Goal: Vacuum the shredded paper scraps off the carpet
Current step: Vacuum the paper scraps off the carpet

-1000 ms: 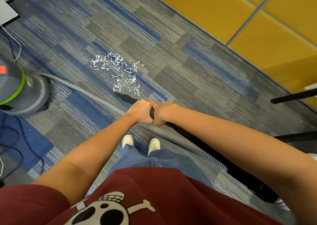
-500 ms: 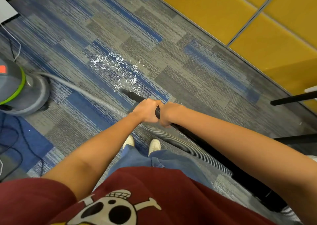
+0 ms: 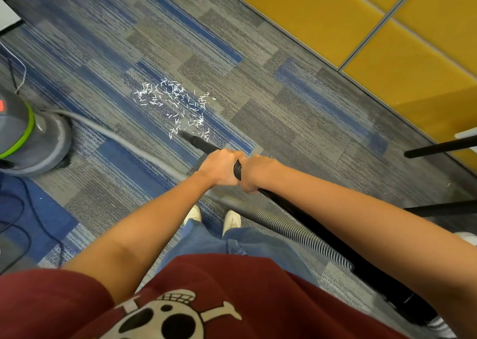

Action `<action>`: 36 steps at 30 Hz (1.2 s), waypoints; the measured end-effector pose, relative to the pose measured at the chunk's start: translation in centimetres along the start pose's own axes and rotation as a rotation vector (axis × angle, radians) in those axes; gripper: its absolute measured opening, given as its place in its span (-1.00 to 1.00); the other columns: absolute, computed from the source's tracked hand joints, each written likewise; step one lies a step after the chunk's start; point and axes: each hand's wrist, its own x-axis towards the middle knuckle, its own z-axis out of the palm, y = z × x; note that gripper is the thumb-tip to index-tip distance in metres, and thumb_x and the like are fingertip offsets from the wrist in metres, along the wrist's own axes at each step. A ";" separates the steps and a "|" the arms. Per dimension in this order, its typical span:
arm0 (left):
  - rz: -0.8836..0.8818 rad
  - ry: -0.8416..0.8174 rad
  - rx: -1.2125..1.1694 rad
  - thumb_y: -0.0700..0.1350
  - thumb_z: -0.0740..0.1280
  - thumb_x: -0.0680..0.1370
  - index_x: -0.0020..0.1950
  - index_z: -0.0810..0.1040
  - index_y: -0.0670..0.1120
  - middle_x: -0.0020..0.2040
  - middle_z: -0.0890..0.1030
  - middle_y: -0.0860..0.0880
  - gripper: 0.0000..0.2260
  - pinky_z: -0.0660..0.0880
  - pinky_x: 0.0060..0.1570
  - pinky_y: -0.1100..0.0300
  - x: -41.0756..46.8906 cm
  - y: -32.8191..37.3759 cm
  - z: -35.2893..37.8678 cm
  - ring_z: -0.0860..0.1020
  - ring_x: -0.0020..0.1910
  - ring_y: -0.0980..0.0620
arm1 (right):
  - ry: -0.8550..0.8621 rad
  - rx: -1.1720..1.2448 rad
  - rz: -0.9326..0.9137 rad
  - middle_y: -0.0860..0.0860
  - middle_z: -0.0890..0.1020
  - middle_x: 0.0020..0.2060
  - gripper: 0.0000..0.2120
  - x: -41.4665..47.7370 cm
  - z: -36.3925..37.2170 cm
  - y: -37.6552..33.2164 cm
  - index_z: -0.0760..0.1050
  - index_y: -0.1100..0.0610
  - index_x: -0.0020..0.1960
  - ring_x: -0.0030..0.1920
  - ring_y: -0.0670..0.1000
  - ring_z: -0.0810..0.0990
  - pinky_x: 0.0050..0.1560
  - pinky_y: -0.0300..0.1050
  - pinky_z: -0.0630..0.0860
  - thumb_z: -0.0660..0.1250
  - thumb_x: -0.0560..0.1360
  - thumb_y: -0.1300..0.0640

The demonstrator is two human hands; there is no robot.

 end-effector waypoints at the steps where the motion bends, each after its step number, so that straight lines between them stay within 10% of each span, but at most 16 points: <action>1: 0.001 0.012 0.013 0.05 0.44 0.35 0.02 0.54 -0.07 -0.13 0.64 -0.04 -0.68 0.52 -0.08 0.12 -0.1 -0.1 -0.1 0.61 -0.11 -0.10 | 0.008 0.002 -0.006 0.04 0.39 -0.18 -0.28 0.0 0.0 -0.1 0.03 0.16 0.51 -0.16 0.03 0.44 -0.14 -0.12 0.42 0.34 0.48 0.21; 27: 0.037 -0.088 -0.038 -0.05 0.45 0.36 -0.08 0.50 -0.02 -0.19 0.63 -0.09 -0.79 0.52 -0.14 0.10 -0.6 -1.7 -1.2 0.61 -0.13 -0.14 | -0.052 0.019 0.030 0.10 0.50 0.03 -0.31 0.4 -0.6 -2.3 0.07 0.20 0.49 0.01 0.11 0.57 0.05 -0.06 0.54 0.35 0.48 0.22; 31: 0.050 -0.101 -0.024 -0.05 0.45 0.37 -0.05 0.50 -0.04 -0.17 0.63 -0.09 -0.77 0.52 -0.12 0.10 -0.4 -1.5 -1.4 0.60 -0.12 -0.13 | -0.050 0.056 0.050 0.06 0.43 -0.17 -0.36 0.0 -0.8 -2.4 0.12 0.20 0.47 -0.15 0.07 0.50 -0.09 -0.12 0.49 0.35 0.48 0.24; 36: 0.063 -0.109 0.010 -0.01 0.47 0.36 -0.11 0.46 -0.04 -0.16 0.62 -0.09 -0.75 0.42 -0.18 0.16 -0.8 -2.6 -1.9 0.58 -0.13 -0.12 | -0.051 0.057 0.052 0.12 0.51 0.15 -0.34 0.0 -0.9 -3.3 0.12 0.20 0.48 0.10 0.12 0.58 0.03 -0.06 0.51 0.36 0.48 0.21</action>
